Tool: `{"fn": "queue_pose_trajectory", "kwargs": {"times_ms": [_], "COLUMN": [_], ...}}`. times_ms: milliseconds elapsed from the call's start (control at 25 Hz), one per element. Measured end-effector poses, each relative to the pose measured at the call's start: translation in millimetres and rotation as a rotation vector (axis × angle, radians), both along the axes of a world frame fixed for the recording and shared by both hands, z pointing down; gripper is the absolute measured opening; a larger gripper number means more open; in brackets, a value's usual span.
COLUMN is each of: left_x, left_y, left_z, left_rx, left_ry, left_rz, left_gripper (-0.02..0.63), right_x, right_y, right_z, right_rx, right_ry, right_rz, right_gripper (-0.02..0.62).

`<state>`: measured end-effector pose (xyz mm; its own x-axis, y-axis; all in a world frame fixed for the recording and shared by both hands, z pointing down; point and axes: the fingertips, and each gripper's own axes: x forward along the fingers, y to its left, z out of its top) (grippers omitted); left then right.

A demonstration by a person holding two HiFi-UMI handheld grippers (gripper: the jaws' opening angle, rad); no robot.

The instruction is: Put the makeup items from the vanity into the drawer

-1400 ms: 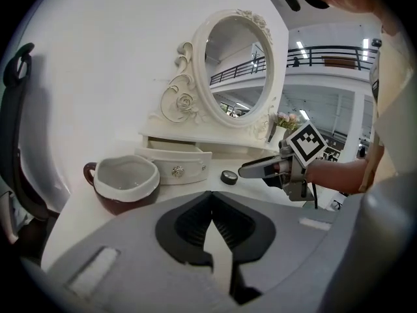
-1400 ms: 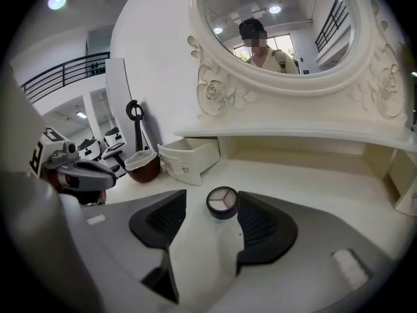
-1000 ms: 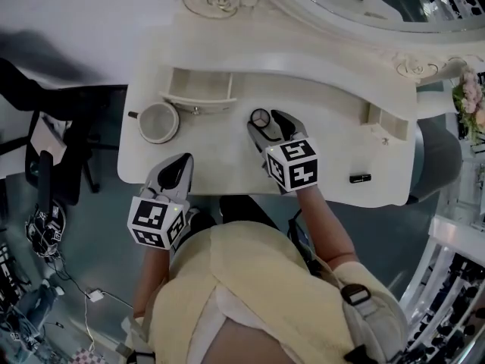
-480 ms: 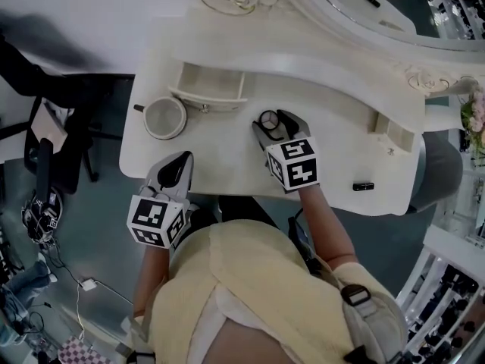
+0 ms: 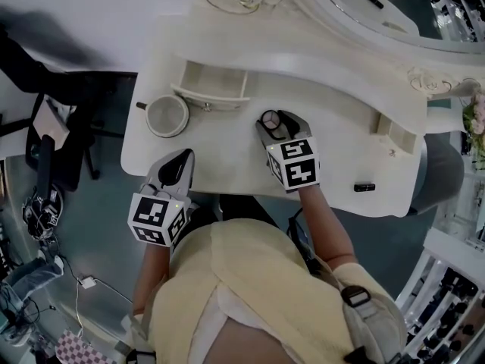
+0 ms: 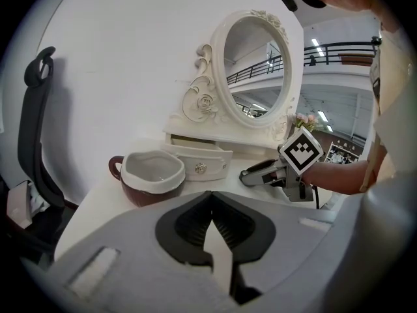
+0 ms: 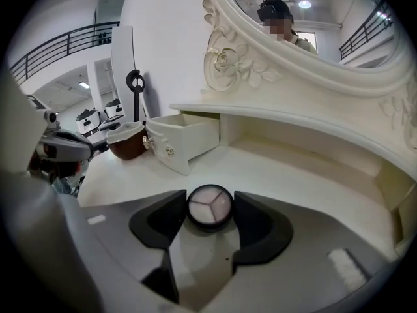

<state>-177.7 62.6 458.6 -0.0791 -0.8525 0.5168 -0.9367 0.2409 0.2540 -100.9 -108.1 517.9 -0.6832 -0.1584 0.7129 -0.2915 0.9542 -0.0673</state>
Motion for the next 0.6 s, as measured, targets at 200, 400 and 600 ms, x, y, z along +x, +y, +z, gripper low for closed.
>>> {"fn": "queue_pose_trajectory", "kwargs": {"times_ms": [200, 400, 600], "left_x": [3, 11, 15], "left_y": [-7, -13, -20], "left_z": [-5, -8, -14], "left_rx": [0.018, 0.035, 0.055], "left_ry": [-0.009, -0.009, -0.019], "left_rz": [0.002, 0.001, -0.002], "left_gripper": [-0.002, -0.002, -0.002], "right_x": [3, 5, 8], "right_y": [0, 5, 10], "right_z": [-5, -15, -25], "right_rx": [0.012, -0.023, -0.037], "right_ry": [-0.013, -0.063, -0.1], "right_rz": [-0.02, -0.04, -0.073], "right_gripper": [0.229, 0.229, 0.227]}}
